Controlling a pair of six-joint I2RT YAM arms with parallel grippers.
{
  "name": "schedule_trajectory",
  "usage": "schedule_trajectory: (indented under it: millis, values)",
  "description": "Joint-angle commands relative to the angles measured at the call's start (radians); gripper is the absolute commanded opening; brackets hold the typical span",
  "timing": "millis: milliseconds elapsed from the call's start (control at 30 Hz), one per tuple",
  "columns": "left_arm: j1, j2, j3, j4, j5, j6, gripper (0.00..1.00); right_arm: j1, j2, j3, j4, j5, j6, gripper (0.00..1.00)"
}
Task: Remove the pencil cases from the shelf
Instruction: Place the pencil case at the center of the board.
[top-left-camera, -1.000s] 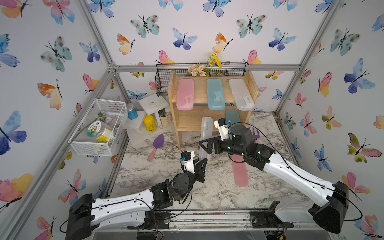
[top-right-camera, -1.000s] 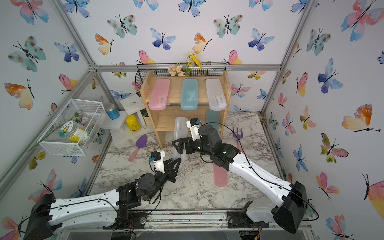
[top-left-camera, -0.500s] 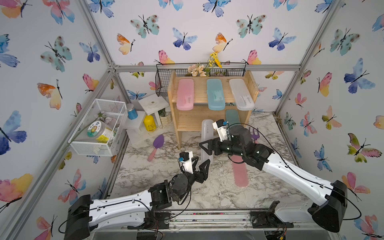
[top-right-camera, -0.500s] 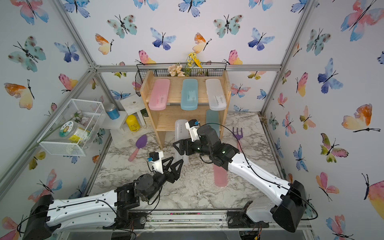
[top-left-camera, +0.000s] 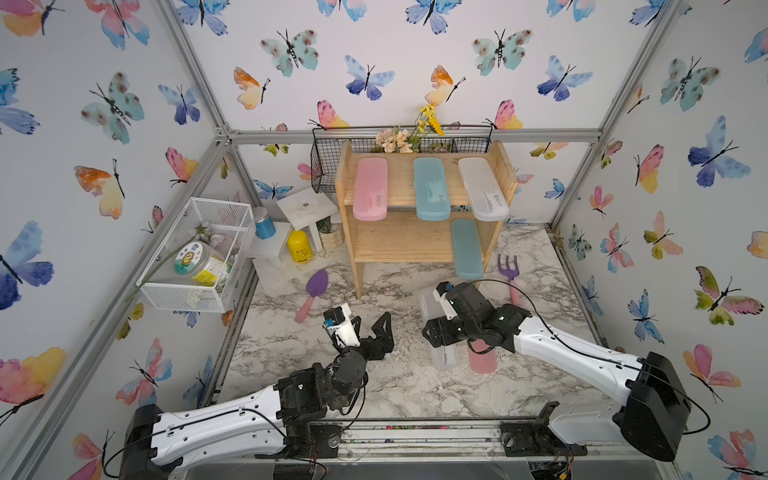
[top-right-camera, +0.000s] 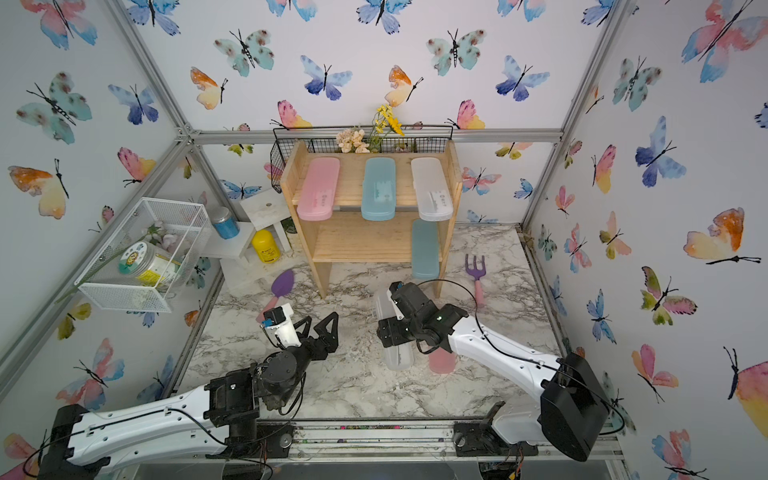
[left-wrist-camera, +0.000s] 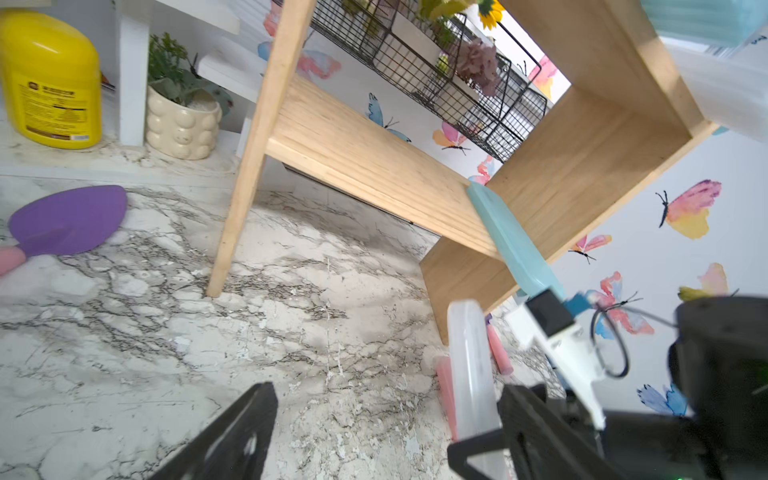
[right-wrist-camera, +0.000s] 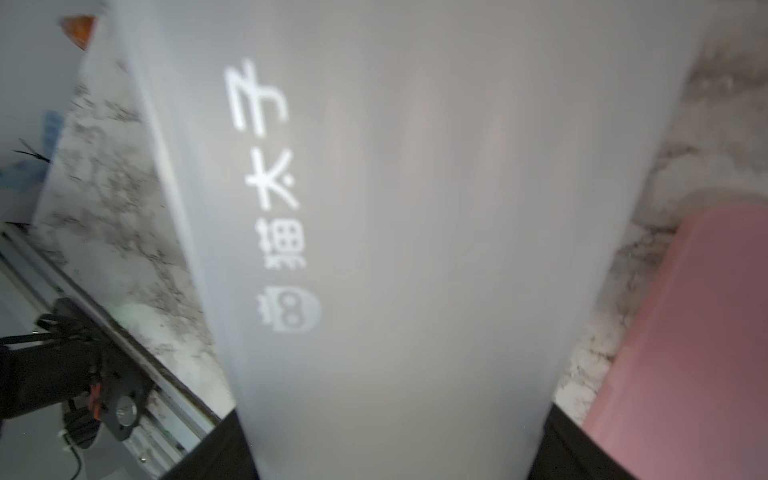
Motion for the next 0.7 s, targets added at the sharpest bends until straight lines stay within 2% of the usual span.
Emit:
schedule_trajectory:
  millis: [0, 100, 267, 433, 667]
  values:
    - [-0.001, -0.013, -0.013, -0.071, -0.079, -0.039, 0.9, 0.0, 0.052, -0.022, -0.031, 0.081, 0.046, 0.82]
    - [0.001, -0.006, -0.018, -0.072, -0.08, -0.049, 0.9, -0.004, 0.116, -0.013, -0.041, 0.121, 0.056, 0.83]
    - [0.004, 0.007, -0.024, -0.076, -0.074, -0.068, 0.91, -0.049, 0.178, 0.005, -0.011, 0.113, 0.076, 0.84]
    - [0.027, 0.008, -0.029, -0.076, -0.042, -0.072, 0.92, -0.108, 0.212, 0.028, -0.008, 0.119, 0.064, 0.84]
    - [0.061, 0.007, -0.038, -0.068, -0.001, -0.08, 0.92, -0.135, 0.25, 0.049, 0.013, 0.107, 0.06, 0.86]
